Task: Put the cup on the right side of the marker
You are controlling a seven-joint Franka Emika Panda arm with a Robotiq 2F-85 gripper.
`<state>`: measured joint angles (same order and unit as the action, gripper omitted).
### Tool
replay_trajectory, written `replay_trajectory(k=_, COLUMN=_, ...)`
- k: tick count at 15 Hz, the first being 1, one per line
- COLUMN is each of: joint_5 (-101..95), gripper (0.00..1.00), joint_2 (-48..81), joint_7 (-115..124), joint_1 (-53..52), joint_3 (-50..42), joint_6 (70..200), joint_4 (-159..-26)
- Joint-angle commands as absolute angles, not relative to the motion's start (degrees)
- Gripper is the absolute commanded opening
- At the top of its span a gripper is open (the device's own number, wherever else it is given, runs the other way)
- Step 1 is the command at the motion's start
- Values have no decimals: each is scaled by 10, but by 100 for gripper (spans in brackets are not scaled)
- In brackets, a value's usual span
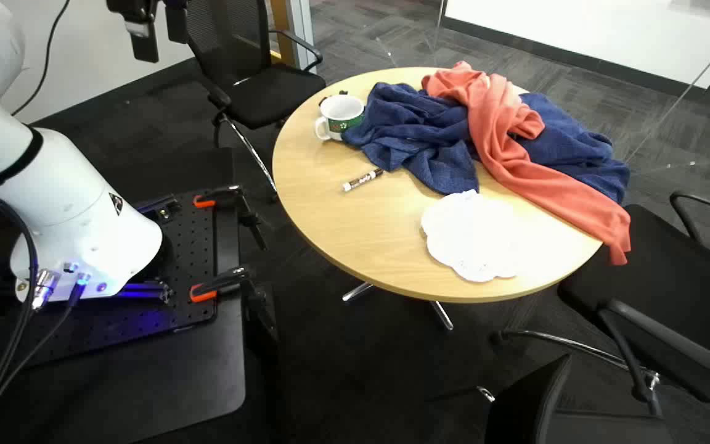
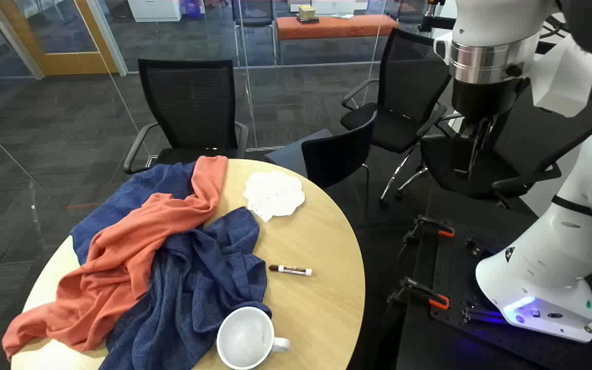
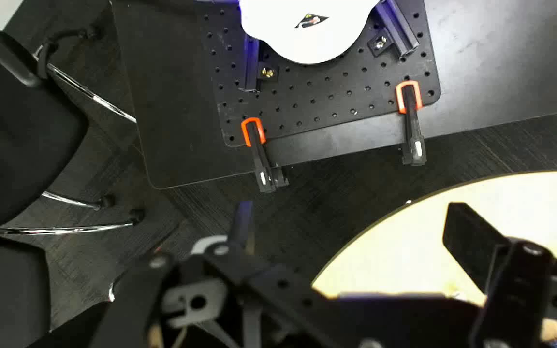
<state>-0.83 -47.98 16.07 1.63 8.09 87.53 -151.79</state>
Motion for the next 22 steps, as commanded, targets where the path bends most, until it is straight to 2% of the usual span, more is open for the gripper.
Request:
replay_trajectory(k=1, joint_5=-10, gripper=100, joint_2=-479, joint_7=162, joint_1=14, joint_3=79, joint_6=874, joint_4=-1517)
replay_trajectory(k=9, joint_5=-5, gripper=100, joint_2=-454, joint_7=156, joint_1=1, joint_3=89, joint_6=914, joint_4=-1515)
replay_trajectory(k=13, joint_5=14, gripper=100, joint_2=-417, joint_7=146, joint_1=-38, joint_3=108, joint_6=1022, joint_4=-1523)
replay_trajectory(k=22, joint_5=71, gripper=100, joint_2=-225, joint_7=174, joint_1=-107, joint_3=173, joint_6=1284, joint_4=-1510)
